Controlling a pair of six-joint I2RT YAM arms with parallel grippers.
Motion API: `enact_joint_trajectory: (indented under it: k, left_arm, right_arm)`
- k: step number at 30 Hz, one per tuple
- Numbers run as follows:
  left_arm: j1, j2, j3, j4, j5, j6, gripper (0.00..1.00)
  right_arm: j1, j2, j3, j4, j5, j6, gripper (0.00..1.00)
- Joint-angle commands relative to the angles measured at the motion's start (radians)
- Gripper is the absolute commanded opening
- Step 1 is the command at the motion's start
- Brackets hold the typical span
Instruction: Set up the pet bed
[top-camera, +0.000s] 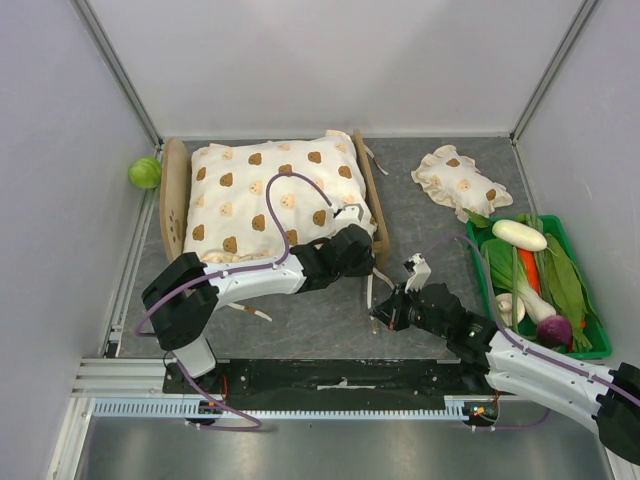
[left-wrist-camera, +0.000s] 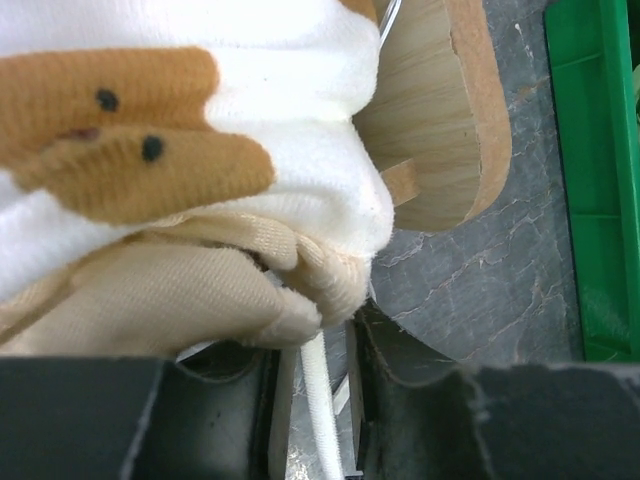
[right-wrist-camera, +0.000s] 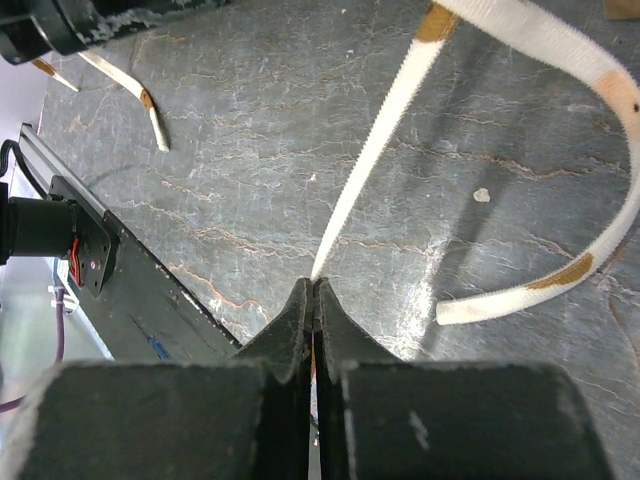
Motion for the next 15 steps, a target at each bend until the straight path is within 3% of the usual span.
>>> enact_joint_trajectory:
  k: [1, 4, 9, 15]
  left_arm:
    - [0.003, -0.004, -0.021, 0.039, -0.018, -0.050, 0.35]
    - [0.002, 0.001, -0.041, 0.057, -0.010, -0.080, 0.41]
    - [-0.003, 0.028, -0.059, 0.111, -0.025, -0.125, 0.43]
    - [-0.005, 0.027, -0.106, 0.211, -0.062, -0.176, 0.35]
  right_arm:
    - [0.003, -0.010, 0.051, -0.005, 0.028, -0.012, 0.00]
    - [0.003, -0.005, 0.058, -0.005, 0.031, -0.016, 0.00]
    - [0.004, -0.005, 0.063, -0.007, 0.031, -0.015, 0.00]
    - [0.003, -0.007, 0.060, -0.011, 0.031, -0.022, 0.00]
